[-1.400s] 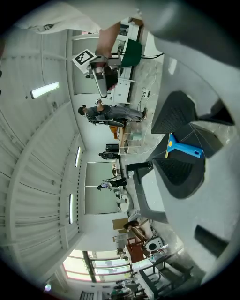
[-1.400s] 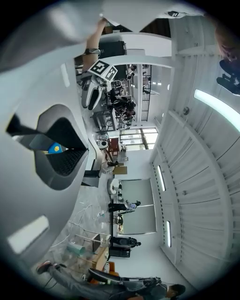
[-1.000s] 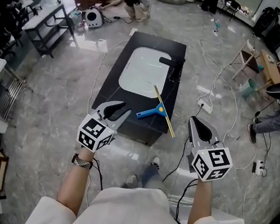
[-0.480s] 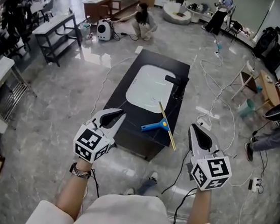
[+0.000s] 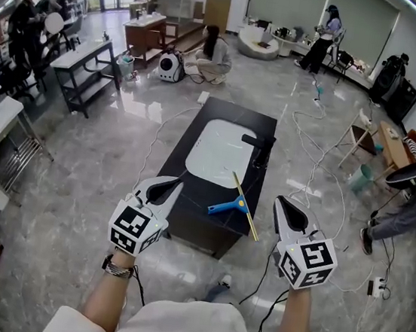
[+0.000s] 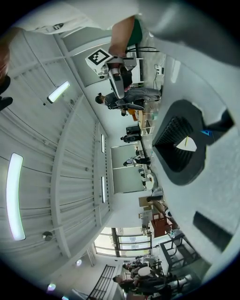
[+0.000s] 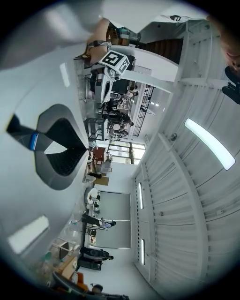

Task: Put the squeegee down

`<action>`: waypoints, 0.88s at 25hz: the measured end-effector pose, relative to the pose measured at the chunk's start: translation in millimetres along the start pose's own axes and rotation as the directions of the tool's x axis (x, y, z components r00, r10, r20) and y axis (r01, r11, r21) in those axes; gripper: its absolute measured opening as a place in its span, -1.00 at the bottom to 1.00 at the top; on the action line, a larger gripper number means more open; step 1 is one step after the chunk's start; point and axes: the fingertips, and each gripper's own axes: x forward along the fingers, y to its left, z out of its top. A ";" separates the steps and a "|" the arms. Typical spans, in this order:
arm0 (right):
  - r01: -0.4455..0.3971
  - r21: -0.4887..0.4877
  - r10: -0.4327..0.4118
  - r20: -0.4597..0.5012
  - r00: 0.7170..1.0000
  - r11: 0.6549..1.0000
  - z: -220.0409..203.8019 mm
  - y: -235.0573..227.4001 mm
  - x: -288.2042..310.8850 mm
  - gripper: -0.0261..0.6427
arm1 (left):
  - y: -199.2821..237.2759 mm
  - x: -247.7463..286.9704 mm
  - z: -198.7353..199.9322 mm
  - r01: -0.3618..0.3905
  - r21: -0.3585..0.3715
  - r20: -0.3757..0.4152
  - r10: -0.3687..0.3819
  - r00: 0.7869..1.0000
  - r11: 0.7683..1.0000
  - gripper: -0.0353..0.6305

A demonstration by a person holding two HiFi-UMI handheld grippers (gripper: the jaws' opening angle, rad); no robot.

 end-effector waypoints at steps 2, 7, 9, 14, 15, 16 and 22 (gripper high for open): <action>0.010 -0.012 -0.010 -0.002 1.000 1.000 1.2 0.1 1.6 -0.90 | 3.8 -0.2 0.4 -0.005 0.000 -0.001 0.005 1.000 1.000 -0.88; 0.024 -0.035 -0.025 -0.026 0.999 0.999 -1.8 -1.3 0.5 -0.90 | 4.8 -1.3 0.8 -0.019 0.007 -0.006 0.019 1.000 1.000 -0.88; 0.019 -0.037 -0.020 -0.034 0.999 0.999 -2.5 0.0 -1.3 -0.91 | 3.1 -2.3 1.3 -0.020 0.011 -0.010 0.021 1.000 1.000 -0.88; 0.016 -0.039 -0.018 -0.036 0.999 0.999 -2.9 2.1 -0.9 -0.91 | 3.5 -2.6 1.2 -0.019 0.014 -0.015 0.019 1.000 1.000 -0.88; 0.016 -0.040 -0.018 -0.038 0.999 0.999 -3.6 2.1 -1.2 -0.91 | 2.8 -2.8 0.7 -0.017 0.013 -0.015 0.017 1.000 1.000 -0.88; 0.016 -0.040 -0.018 -0.039 0.999 0.999 -4.8 2.0 -1.5 -0.90 | 1.9 -2.8 -0.1 -0.015 0.011 -0.015 0.015 1.000 1.000 -0.88; 0.016 -0.035 -0.018 -0.044 0.999 0.999 -14.0 -0.6 -2.9 -0.90 | -2.8 -0.8 -7.1 -0.006 0.003 -0.018 0.006 1.000 1.000 -0.88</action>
